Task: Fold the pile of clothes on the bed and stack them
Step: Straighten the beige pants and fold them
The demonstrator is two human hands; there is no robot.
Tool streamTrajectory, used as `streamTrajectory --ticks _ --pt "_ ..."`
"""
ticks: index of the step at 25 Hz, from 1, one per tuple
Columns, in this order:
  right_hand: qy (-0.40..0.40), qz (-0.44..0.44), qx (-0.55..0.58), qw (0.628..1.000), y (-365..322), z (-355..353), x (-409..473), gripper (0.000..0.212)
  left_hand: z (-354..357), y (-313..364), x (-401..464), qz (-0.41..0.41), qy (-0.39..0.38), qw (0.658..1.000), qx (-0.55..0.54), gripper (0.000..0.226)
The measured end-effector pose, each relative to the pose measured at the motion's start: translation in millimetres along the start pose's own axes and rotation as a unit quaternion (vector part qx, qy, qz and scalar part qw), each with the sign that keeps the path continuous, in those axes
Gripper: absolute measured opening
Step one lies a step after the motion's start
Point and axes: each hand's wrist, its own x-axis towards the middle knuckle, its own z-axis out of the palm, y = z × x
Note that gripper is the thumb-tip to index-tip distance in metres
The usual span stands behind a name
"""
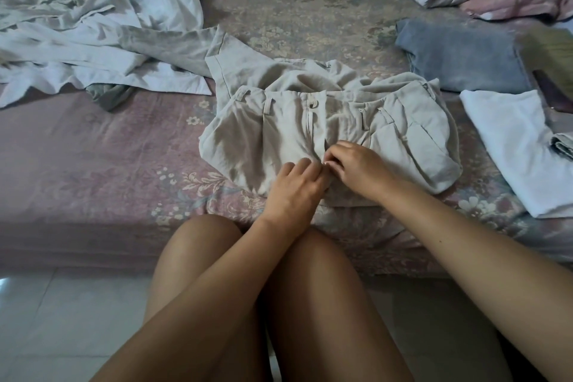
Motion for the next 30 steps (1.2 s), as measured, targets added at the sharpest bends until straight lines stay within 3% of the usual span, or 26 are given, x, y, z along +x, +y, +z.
streamTrajectory --ticks 3,6,9,12,14,17,20,23,25,30 --pt "-0.015 0.007 0.021 1.0 3 0 0 0.014 0 0 1 0.046 -0.022 0.999 -0.007 0.036" --pt "0.021 -0.022 0.009 1.0 4 1 1 0.011 -1 2 3 0.054 -0.056 0.997 -0.001 0.038" --pt "0.074 -0.115 -0.093 0.986 3 1 3 0.014 -3 5 3 0.055 -0.082 0.995 0.008 0.037" --pt "0.098 -0.117 -0.179 0.972 1 -4 16 0.019 -9 10 0 0.06 -0.116 0.991 0.03 0.035" --pt "0.133 -0.097 -0.187 0.968 4 -17 32 0.007 -9 11 -2 0.065 -0.112 0.991 0.029 0.035" --pt "0.141 -0.111 -0.156 0.971 10 -37 51 0.025 -5 10 -1 0.055 -0.093 0.994 0.028 0.037" --pt "0.142 -0.131 -0.143 0.971 13 -38 48 0.026 5 0 0 0.021 -0.084 0.995 0.058 0.048" --pt "0.153 -0.116 -0.118 0.974 14 -34 44 0.026 11 -2 4 -0.02 -0.142 0.987 0.065 0.069" --pt "0.166 -0.128 -0.114 0.971 18 -32 46 0.025 14 1 10 -0.025 -0.177 0.982 0.058 0.066" --pt "0.165 -0.141 -0.258 0.941 22 -35 65 0.017 15 2 13 0.003 -0.257 0.964 0.075 0.071"
